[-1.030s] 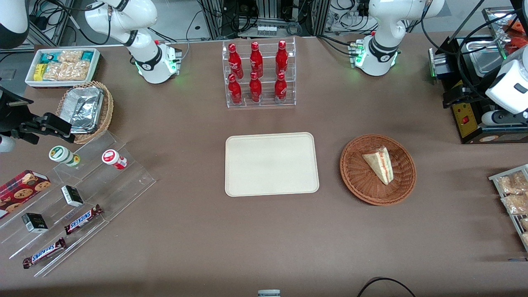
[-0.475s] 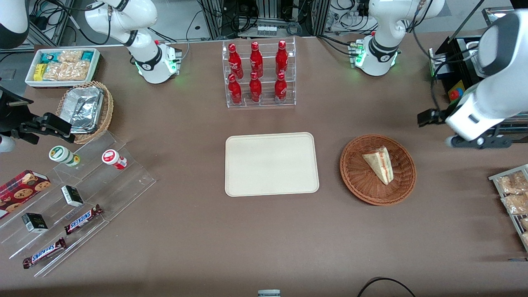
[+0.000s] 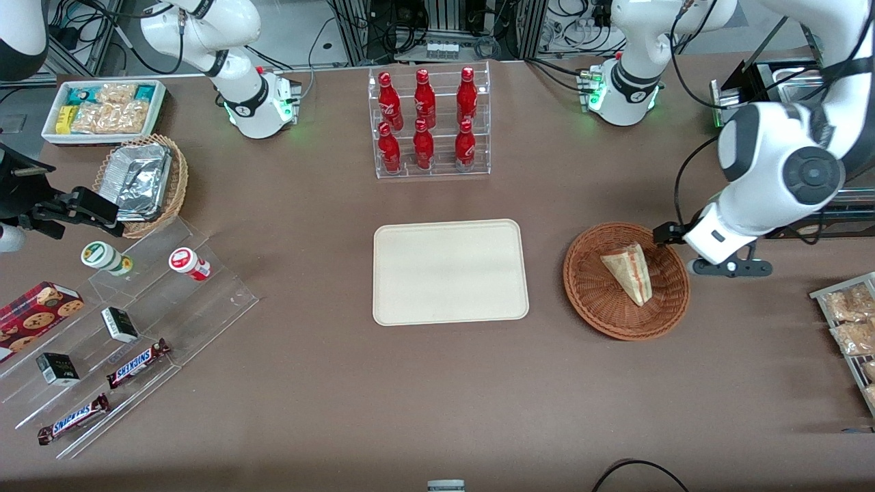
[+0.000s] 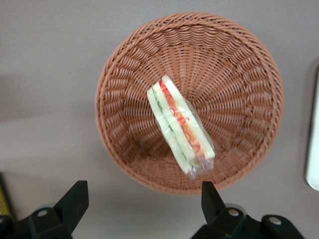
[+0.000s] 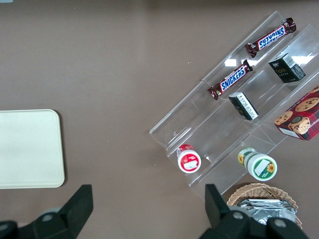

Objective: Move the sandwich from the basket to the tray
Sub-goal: 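Move the left gripper over the wicker basket and lower onto the sandwich, then close the left gripper on the wrapped sandwich and lift it, then carry the sandwich with the left gripper over the cream tray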

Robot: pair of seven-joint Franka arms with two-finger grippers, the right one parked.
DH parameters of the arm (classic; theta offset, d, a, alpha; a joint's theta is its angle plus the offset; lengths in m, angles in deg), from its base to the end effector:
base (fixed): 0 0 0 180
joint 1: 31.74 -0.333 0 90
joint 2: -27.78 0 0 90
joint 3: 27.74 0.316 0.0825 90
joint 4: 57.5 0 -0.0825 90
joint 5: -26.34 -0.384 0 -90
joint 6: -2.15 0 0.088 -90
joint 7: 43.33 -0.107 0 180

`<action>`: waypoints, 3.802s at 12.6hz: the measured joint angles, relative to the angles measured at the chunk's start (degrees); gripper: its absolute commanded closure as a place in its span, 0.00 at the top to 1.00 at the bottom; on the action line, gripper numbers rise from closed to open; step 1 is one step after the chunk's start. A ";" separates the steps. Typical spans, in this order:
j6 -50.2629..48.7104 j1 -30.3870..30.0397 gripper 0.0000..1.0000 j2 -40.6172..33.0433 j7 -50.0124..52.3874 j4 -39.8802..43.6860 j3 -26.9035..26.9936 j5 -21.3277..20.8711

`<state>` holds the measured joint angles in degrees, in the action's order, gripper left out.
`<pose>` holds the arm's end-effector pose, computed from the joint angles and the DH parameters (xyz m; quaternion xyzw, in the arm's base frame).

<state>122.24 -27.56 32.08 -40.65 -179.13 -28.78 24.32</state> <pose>0.5399 -0.0475 0.3680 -0.9981 0.0317 0.0498 0.0176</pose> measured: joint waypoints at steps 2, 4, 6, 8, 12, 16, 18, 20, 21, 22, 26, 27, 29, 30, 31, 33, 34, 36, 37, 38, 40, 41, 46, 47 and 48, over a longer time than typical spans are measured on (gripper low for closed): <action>6.09 0.00 1.00 -0.01 2.07 -4.21 0.00 0.11; 7.42 0.72 1.00 -0.01 10.88 -5.52 -0.14 0.23; 8.22 2.99 1.00 0.05 23.48 -5.78 -0.32 0.26; 10.28 4.61 1.00 0.82 35.42 -6.25 -0.44 0.26; 16.59 5.19 1.00 3.67 41.81 -8.88 -0.39 0.26; 18.89 5.14 0.09 7.02 42.10 -9.99 -0.25 0.26; 18.93 5.12 0.03 7.38 42.12 -9.99 -0.20 0.26; 18.84 5.12 0.02 7.31 42.12 -9.84 -0.17 0.26; 18.40 5.12 0.02 7.12 42.12 -9.54 -0.13 0.26; 17.11 5.12 0.02 6.92 42.12 -8.89 -0.12 0.26; 1.53 5.31 0.02 6.08 40.10 0.09 -0.51 0.24; -1.98 5.42 0.02 5.93 38.13 2.41 -1.14 0.24; -3.76 5.71 0.02 5.98 35.57 4.21 -3.89 0.24; -3.76 5.91 0.03 6.39 35.22 4.58 -6.01 0.24; -3.76 6.10 0.03 7.33 35.20 5.58 -8.36 0.25; -4.08 6.73 0.04 10.24 35.27 9.40 -12.68 0.24; -4.68 7.86 0.04 11.99 35.51 11.71 -13.77 0.25; -5.21 11.85 0.04 15.86 38.64 16.14 -14.28 0.23; -5.21 14.03 0.03 17.78 40.94 18.04 -14.35 0.18; -5.21 16.42 0.04 19.77 43.25 20.05 -14.39 0.15; -5.21 20.41 0.04 23.05 47.01 23.41 -14.42 0.08; -5.20 22.05 0.04 24.48 48.35 24.95 -14.43 0.06; -5.11 27.89 0.04 31.12 54.78 32.29 -14.37 -3.70; -4.79 28.56 0.04 32.43 55.77 33.43 -14.36 -4.91; -4.11 29.16 0.04 33.64 56.54 34.38 -14.36 -5.50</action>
<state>118.13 1.61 65.72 15.89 -144.75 -43.14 18.82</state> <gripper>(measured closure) 0.859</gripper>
